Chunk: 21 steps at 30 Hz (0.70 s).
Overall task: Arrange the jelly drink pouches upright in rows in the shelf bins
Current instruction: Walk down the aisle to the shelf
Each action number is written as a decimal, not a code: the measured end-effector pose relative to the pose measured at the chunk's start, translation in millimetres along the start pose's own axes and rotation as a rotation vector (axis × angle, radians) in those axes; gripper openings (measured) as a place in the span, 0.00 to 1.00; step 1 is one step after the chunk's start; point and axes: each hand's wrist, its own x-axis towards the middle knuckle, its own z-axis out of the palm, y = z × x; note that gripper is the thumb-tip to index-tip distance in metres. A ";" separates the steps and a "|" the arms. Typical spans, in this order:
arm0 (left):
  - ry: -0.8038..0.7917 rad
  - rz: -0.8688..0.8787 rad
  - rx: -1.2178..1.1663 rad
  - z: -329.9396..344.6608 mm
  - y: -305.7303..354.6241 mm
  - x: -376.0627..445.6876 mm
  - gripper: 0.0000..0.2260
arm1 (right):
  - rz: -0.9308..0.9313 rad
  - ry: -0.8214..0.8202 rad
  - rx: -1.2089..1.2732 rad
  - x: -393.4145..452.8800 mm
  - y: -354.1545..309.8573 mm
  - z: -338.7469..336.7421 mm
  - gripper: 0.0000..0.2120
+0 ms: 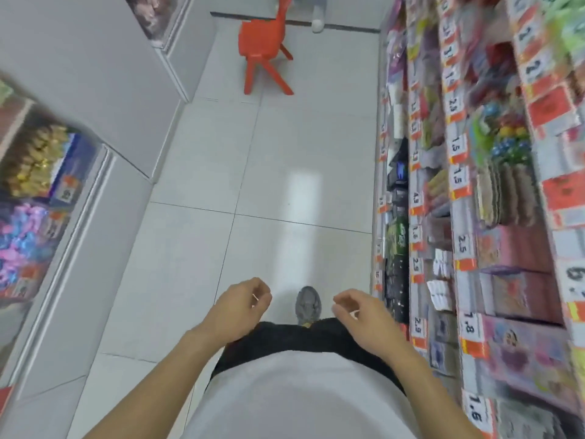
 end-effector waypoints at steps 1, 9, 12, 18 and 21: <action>0.015 -0.016 -0.014 -18.3 4.8 19.2 0.06 | -0.020 -0.015 -0.015 29.0 -17.5 -15.4 0.08; 0.113 -0.144 -0.137 -149.7 5.1 173.3 0.06 | -0.166 -0.090 -0.070 261.1 -161.0 -102.5 0.08; 0.119 -0.173 -0.163 -201.7 -3.8 246.1 0.06 | -0.173 -0.114 -0.109 349.0 -208.3 -121.8 0.10; 0.127 -0.117 -0.153 -340.3 5.8 386.9 0.05 | -0.092 -0.111 -0.078 485.9 -305.1 -174.0 0.09; 0.094 -0.065 -0.125 -412.4 20.1 459.1 0.05 | -0.069 -0.089 -0.057 543.4 -343.0 -203.9 0.08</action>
